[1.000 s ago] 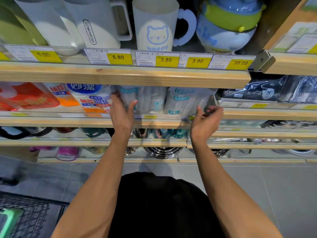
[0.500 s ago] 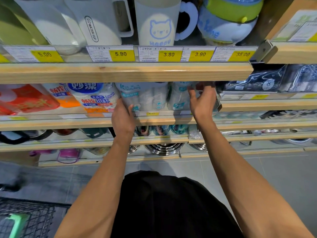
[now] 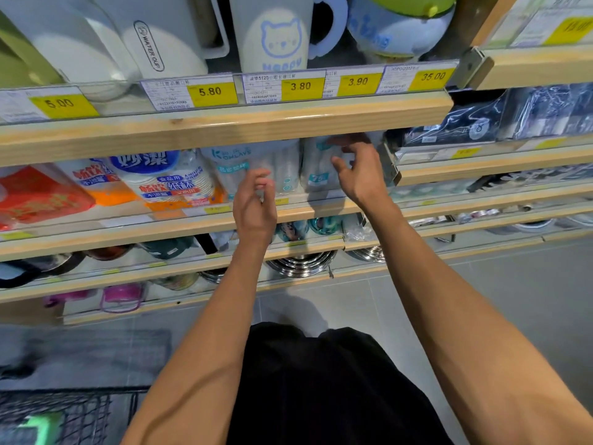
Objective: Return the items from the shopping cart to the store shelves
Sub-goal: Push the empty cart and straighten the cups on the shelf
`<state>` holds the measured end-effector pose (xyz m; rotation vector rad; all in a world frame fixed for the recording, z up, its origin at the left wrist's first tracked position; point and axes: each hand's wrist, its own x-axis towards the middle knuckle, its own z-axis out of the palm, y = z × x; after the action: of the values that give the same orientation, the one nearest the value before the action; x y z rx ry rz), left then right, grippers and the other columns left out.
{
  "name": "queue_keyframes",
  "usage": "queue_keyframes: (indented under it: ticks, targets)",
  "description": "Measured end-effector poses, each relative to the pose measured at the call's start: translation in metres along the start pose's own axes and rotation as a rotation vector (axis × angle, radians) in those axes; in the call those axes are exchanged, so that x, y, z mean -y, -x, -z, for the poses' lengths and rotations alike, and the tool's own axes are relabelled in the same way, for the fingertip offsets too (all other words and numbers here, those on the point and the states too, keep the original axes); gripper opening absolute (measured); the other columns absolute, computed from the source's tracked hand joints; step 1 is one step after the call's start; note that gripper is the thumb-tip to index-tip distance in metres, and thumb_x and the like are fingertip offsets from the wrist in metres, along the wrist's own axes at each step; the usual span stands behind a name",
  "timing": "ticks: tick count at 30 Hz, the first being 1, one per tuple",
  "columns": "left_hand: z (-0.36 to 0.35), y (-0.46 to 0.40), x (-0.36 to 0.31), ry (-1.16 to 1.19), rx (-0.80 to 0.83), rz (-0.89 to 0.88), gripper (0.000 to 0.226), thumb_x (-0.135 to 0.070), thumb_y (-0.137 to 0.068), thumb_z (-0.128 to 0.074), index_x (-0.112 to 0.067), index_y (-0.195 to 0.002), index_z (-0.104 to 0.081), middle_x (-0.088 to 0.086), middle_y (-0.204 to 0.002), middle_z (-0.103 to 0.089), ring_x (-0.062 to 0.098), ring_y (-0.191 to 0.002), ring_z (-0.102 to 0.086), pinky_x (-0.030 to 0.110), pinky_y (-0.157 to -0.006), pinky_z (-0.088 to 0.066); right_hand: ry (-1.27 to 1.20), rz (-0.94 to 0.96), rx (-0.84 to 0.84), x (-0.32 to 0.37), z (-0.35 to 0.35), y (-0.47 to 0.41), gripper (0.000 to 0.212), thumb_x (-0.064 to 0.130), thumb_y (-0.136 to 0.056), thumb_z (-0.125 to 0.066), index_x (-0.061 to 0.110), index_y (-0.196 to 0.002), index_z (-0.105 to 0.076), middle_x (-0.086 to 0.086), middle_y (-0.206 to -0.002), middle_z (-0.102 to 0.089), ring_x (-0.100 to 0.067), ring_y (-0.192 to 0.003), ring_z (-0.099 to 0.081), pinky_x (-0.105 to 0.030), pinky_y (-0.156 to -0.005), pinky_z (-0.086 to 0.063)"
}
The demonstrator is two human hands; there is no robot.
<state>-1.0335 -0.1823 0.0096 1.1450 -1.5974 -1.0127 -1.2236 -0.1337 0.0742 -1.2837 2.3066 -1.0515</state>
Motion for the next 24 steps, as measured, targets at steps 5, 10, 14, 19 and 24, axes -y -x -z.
queue_keyframes:
  ticks: [5,10,14,19,24]
  targets:
    - [-0.001,0.011,-0.006,-0.020,0.050,0.001,0.020,-0.025,-0.095,-0.054,-0.010,-0.101,-0.065,0.015,-0.095,-0.067,0.013,-0.077,-0.056,0.018,-0.069,-0.044,-0.048,0.019,0.163,0.005,-0.001,-0.001,0.035,0.000,-0.096,-0.051,0.014,-0.121,-0.071,-0.003,-0.119,-0.071,-0.017,-0.113,-0.065,-0.031,-0.096,-0.053]
    - [0.008,0.010,-0.004,-0.040,0.109,0.027,0.021,-0.027,-0.095,-0.057,-0.012,-0.110,-0.061,0.013,-0.108,-0.067,0.020,-0.091,-0.062,0.012,-0.074,-0.043,-0.002,0.005,0.255,0.013,-0.005,-0.014,0.043,-0.001,-0.094,-0.049,0.016,-0.131,-0.062,-0.004,-0.121,-0.067,-0.020,-0.117,-0.060,-0.036,-0.106,-0.046]
    - [0.016,0.004,0.000,0.004,0.105,0.043,0.027,-0.032,-0.093,-0.059,-0.008,-0.107,-0.060,0.011,-0.093,-0.061,0.025,-0.083,-0.058,0.029,-0.074,-0.046,-0.057,0.007,0.215,0.008,-0.003,0.003,0.030,0.004,-0.095,-0.057,0.013,-0.121,-0.071,-0.005,-0.110,-0.071,-0.018,-0.101,-0.065,-0.031,-0.094,-0.052]
    - [0.006,0.015,-0.021,-0.095,-0.220,0.098,0.006,-0.016,-0.093,-0.056,-0.012,-0.093,-0.059,0.001,-0.083,-0.063,0.010,-0.072,-0.057,0.030,-0.068,-0.049,-0.186,0.010,0.169,-0.006,0.003,0.022,0.018,0.013,-0.094,-0.065,0.017,-0.108,-0.076,0.000,-0.100,-0.075,-0.013,-0.091,-0.068,-0.028,-0.086,-0.055]
    - [0.003,0.016,-0.039,0.020,-0.503,0.178,0.028,-0.006,-0.093,-0.056,-0.003,-0.120,-0.051,0.013,-0.110,-0.055,0.016,-0.091,-0.054,0.015,-0.077,-0.047,-0.262,0.033,0.214,-0.030,0.029,0.042,0.019,0.010,-0.094,-0.061,0.017,-0.102,-0.077,0.002,-0.085,-0.073,-0.012,-0.083,-0.069,-0.033,-0.084,-0.059]
